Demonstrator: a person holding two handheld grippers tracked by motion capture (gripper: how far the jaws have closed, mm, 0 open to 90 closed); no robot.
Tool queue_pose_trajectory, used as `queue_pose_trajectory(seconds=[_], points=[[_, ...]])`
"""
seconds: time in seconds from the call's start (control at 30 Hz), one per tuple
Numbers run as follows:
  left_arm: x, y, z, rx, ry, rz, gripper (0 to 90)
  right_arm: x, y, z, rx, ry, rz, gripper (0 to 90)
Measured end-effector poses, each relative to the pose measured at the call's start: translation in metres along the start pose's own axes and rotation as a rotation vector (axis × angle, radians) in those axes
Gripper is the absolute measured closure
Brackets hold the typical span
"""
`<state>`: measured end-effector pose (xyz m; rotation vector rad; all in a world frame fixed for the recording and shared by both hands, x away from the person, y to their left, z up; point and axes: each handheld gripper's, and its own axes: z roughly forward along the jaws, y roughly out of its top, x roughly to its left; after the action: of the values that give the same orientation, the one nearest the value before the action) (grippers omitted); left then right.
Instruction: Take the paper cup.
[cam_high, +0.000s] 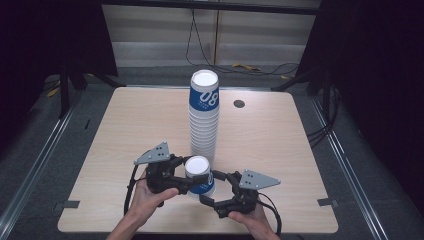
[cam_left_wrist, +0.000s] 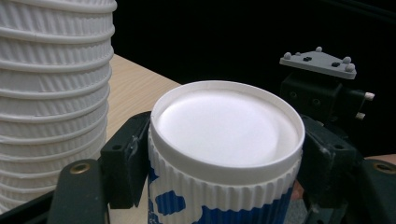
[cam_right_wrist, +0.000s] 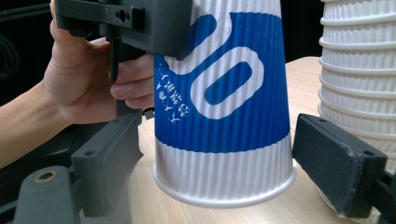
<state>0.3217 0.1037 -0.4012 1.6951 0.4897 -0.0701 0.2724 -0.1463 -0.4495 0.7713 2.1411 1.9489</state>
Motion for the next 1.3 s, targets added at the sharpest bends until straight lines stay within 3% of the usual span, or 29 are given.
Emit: queue_pose_trajectory(seconds=[0.67, 1.0, 1.17, 1.3], points=[[-0.0041, -0.0002, 0.0047, 0.014, -0.022, -0.005, 28.1, -0.0045, -0.0075, 0.0054, 0.001, 0.013, 0.017, 16.6], [-0.0016, -0.0024, 0.0055, 0.030, -0.026, -0.017, 27.3, -0.0053, -0.0078, 0.0057, 0.031, 0.018, 0.010, 18.7], [0.0005, -0.0030, 0.0056, 0.042, -0.015, -0.023, 18.3, -0.0053, -0.0067, 0.0063, 0.058, 0.027, 0.004, 19.1], [-0.0001, -0.0032, 0.0056, 0.048, -0.017, -0.015, 16.6, -0.0041, -0.0059, 0.0077, 0.082, 0.028, 0.000, 19.2]])
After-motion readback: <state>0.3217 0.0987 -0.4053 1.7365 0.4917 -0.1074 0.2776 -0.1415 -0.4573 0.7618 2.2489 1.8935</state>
